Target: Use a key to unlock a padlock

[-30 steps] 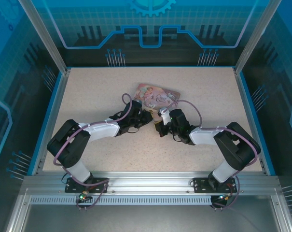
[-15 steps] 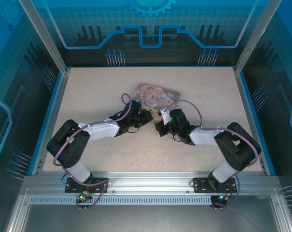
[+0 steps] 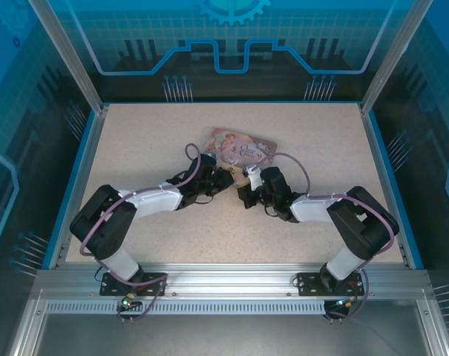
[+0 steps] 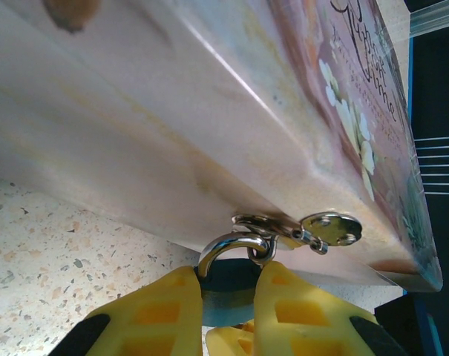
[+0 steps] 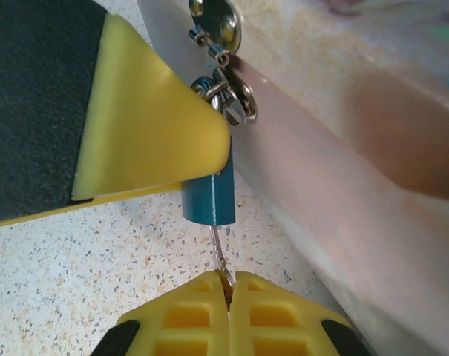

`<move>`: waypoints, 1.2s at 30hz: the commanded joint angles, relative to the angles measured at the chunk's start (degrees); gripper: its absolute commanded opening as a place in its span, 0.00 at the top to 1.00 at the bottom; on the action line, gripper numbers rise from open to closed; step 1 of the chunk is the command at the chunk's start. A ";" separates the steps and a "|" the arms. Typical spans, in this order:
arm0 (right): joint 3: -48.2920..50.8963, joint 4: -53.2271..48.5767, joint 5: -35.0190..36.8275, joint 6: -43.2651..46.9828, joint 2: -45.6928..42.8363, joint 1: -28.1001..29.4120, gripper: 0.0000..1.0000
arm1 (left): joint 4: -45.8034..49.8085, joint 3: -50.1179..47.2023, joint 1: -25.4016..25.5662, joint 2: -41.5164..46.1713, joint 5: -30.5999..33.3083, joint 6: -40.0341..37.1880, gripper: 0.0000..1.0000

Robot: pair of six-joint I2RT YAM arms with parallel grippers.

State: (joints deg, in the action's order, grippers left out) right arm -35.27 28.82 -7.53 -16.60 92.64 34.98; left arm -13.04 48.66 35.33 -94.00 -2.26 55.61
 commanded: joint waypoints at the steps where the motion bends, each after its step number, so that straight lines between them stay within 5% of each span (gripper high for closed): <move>1: -0.68 4.99 -0.11 -0.98 0.70 0.22 1.00 | -2.42 -0.39 -0.04 2.72 -1.09 0.96 0.99; 21: -1.04 8.88 0.26 5.10 -4.55 -0.65 1.00 | -1.22 -0.28 -0.08 4.01 -2.86 3.52 1.00; 36: -1.74 12.44 -7.22 1.23 -3.64 -2.64 1.00 | -1.38 -0.41 -0.03 4.16 -2.99 3.68 1.00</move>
State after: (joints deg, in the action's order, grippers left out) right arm -34.89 32.62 -11.11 -14.00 90.37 33.12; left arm -14.31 48.64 34.72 -91.20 -2.24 58.63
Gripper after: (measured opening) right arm 0.047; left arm 0.167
